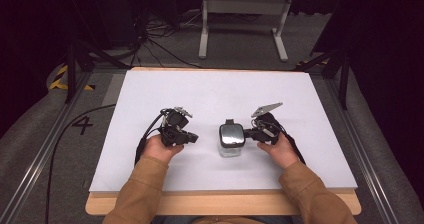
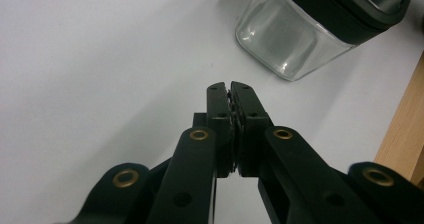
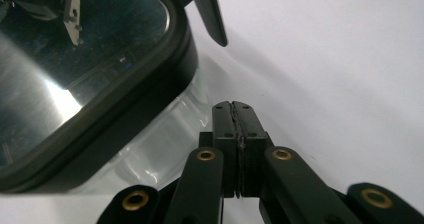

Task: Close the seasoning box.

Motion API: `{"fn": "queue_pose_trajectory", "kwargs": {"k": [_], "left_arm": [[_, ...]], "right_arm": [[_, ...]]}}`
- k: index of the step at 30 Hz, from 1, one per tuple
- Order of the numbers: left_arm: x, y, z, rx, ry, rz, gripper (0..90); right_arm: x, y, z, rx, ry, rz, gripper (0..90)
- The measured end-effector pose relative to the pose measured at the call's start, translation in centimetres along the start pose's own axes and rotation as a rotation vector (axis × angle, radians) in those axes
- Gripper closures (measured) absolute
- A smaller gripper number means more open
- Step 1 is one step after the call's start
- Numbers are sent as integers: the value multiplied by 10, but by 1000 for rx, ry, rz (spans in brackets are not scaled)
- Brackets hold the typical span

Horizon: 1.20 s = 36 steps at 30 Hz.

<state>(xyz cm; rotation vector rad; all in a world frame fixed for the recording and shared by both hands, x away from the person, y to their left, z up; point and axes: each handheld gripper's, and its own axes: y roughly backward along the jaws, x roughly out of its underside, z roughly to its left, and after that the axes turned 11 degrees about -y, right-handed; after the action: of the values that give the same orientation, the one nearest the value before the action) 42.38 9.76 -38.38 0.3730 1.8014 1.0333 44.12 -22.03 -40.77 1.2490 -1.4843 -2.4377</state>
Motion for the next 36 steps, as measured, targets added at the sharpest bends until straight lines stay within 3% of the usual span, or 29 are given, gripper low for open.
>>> {"fn": "queue_pose_trajectory", "kwargs": {"k": [5,9,11,18,21,29,32,34,36], "left_arm": [[-4,3,1,-16,-6,-15,857],[-5,8,2,-38,-18,0,828],[-4,14,5,-40,-19,-19,813],[5,33,21,-124,5,-44,741],[11,36,29,-137,20,-64,706],[31,32,49,-175,-5,-108,636],[39,25,58,-193,6,-117,608],[44,19,62,-189,34,-104,585],[48,12,67,-205,42,-85,569]], "right_arm": [[3,25,-5,6,-15,-60,890],[6,51,-14,43,-29,-118,849],[8,66,-20,69,-39,-156,828],[20,100,-44,140,-94,-240,727],[27,111,-56,176,-100,-262,682],[45,123,-83,216,-60,-302,575],[54,118,-95,209,-54,-290,552],[58,112,-102,211,-60,-277,537],[63,102,-109,201,-90,-252,524]]}}
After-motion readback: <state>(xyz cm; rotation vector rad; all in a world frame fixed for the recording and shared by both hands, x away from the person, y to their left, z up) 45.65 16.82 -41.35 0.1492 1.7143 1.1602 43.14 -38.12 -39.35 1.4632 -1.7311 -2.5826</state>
